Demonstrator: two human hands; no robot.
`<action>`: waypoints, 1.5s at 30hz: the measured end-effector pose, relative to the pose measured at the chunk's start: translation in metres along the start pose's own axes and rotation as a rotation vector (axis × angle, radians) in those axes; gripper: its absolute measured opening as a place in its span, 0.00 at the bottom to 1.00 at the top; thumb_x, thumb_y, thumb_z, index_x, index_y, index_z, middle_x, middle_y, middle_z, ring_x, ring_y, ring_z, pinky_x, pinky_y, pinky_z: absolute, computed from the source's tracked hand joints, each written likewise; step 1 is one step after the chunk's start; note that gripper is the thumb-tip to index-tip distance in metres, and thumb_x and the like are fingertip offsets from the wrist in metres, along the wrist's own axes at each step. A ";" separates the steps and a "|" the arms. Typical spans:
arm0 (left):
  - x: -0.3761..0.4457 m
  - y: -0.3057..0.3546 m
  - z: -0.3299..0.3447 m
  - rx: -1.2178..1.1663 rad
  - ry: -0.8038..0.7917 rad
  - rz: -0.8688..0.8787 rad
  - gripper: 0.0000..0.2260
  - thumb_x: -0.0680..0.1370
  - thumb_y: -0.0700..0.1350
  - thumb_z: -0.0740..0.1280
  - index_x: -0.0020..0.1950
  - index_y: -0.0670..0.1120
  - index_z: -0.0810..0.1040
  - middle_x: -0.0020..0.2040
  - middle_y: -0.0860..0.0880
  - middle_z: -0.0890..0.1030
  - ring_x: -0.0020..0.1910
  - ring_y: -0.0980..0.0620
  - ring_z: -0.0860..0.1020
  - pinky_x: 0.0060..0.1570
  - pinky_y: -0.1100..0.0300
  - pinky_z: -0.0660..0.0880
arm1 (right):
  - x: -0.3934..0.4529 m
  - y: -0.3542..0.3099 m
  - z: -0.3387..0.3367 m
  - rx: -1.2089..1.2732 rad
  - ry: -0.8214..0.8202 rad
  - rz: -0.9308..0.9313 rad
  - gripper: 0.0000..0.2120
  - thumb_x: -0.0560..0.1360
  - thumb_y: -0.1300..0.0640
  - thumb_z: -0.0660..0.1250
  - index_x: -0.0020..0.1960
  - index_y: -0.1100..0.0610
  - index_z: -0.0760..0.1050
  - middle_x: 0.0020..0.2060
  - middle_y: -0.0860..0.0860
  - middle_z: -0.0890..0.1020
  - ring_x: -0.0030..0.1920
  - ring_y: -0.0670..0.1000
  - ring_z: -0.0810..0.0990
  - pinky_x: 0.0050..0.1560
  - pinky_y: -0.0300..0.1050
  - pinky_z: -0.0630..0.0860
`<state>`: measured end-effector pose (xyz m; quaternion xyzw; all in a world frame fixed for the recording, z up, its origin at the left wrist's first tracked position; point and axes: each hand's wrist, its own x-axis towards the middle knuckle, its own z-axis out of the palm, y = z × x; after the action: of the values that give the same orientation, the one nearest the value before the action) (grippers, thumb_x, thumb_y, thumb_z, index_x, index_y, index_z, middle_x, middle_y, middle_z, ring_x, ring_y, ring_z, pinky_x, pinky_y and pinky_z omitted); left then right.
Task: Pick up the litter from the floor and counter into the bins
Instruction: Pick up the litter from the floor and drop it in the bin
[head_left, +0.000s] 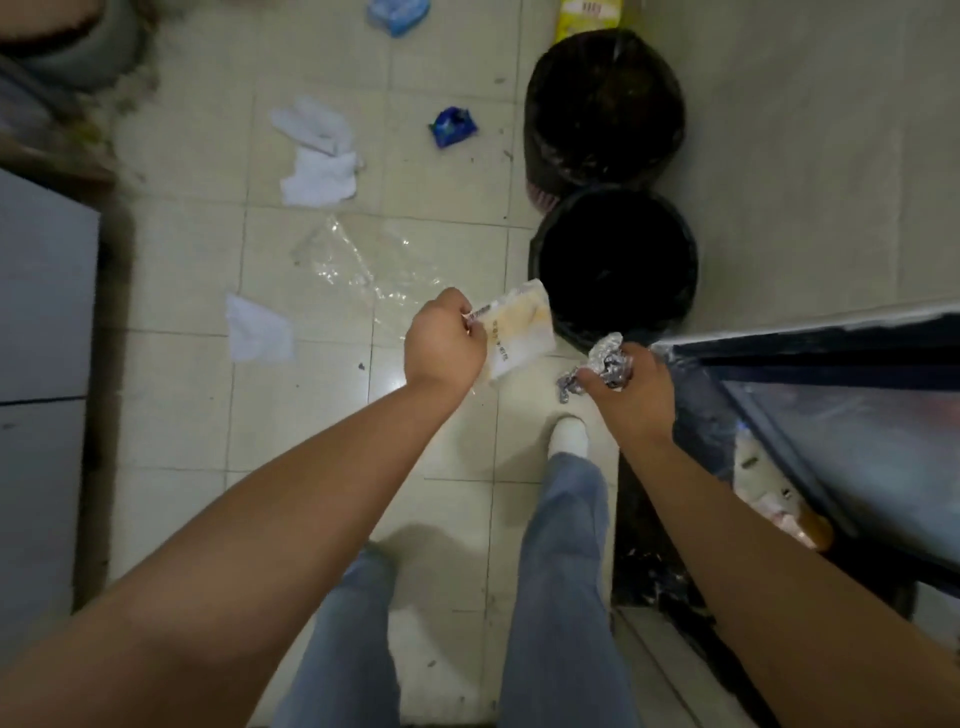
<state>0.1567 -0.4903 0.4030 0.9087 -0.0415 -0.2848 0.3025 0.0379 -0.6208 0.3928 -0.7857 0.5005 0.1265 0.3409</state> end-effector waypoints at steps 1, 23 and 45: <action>0.009 0.019 0.020 -0.005 -0.004 -0.017 0.10 0.78 0.38 0.62 0.57 0.36 0.75 0.55 0.38 0.81 0.54 0.41 0.78 0.50 0.56 0.74 | 0.016 0.013 -0.013 0.027 -0.007 0.036 0.28 0.71 0.53 0.70 0.66 0.63 0.67 0.63 0.63 0.74 0.65 0.62 0.70 0.66 0.55 0.68; 0.078 0.093 0.107 0.739 -0.263 0.112 0.19 0.82 0.45 0.56 0.74 0.45 0.64 0.78 0.45 0.58 0.78 0.45 0.49 0.77 0.53 0.48 | 0.170 0.024 -0.053 -0.159 -0.247 -0.211 0.22 0.78 0.53 0.57 0.68 0.64 0.64 0.68 0.63 0.70 0.68 0.61 0.67 0.68 0.54 0.65; 0.145 -0.239 -0.030 0.975 -0.630 0.243 0.22 0.80 0.43 0.60 0.74 0.44 0.60 0.76 0.43 0.60 0.75 0.43 0.59 0.71 0.49 0.61 | 0.031 -0.045 0.247 -0.388 -0.355 0.108 0.21 0.79 0.55 0.57 0.70 0.61 0.63 0.72 0.59 0.65 0.72 0.58 0.61 0.72 0.53 0.61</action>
<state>0.2710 -0.3163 0.2137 0.8031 -0.3590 -0.4525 -0.1463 0.1273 -0.4672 0.2128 -0.7740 0.4405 0.3739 0.2589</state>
